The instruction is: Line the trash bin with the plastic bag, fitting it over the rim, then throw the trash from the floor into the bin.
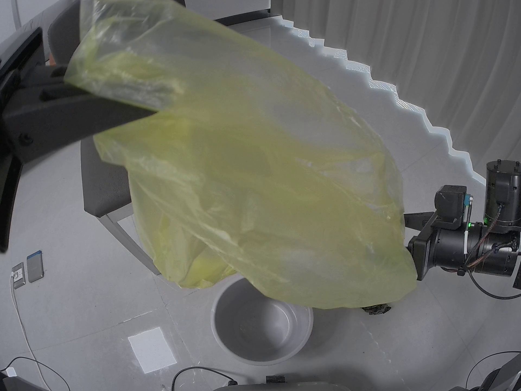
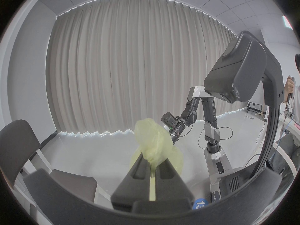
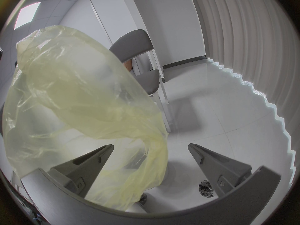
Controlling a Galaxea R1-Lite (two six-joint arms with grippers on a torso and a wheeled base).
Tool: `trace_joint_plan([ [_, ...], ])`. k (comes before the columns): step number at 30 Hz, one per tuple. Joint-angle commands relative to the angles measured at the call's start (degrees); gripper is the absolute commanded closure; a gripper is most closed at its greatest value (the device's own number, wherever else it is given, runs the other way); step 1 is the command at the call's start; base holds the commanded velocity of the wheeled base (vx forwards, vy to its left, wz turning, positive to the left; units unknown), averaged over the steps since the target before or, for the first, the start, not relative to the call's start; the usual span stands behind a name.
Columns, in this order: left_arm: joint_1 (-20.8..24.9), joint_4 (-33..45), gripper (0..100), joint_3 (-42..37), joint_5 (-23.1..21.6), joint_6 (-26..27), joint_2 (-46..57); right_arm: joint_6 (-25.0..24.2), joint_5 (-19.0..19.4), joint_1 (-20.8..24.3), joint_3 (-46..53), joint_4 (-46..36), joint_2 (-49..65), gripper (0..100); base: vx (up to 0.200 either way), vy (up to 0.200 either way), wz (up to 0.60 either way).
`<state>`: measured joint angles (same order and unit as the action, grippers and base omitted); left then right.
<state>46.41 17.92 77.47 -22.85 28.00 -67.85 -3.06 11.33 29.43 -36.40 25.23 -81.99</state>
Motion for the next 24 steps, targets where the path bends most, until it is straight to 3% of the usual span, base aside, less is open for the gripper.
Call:
trace_joint_plan([
  [1, 0.00, 0.01, 100, 0.14, -0.01, -0.05, 0.09, 0.07, 0.01, 0.19, 0.28, 0.43, -1.94, 100, 0.000, 0.000, 0.00],
  [11, -0.09, 0.54, 100, -1.27, 0.35, -0.84, 1.41, -0.10, -2.45, -0.07, 1.07, 2.98, -1.33, 100, 0.000, 0.000, 0.00],
  [14, -0.27, 0.19, 100, -3.99, 1.66, -4.36, 3.25, -0.02, -2.71, 0.19, 1.33, 3.07, -1.85, 100, 0.000, 0.000, 0.00],
  [18, -0.18, -3.51, 100, -10.06, 9.05, -13.76, 5.71, -0.10, -2.89, 0.10, 1.60, 2.80, -2.12, 100, 0.000, 0.000, 0.00],
  [24, -0.18, -24.25, 100, -22.63, 22.93, -28.35, 5.36, -0.02, -5.35, -0.07, 3.00, 2.54, -2.73, 100, 0.000, 0.000, 0.00],
])
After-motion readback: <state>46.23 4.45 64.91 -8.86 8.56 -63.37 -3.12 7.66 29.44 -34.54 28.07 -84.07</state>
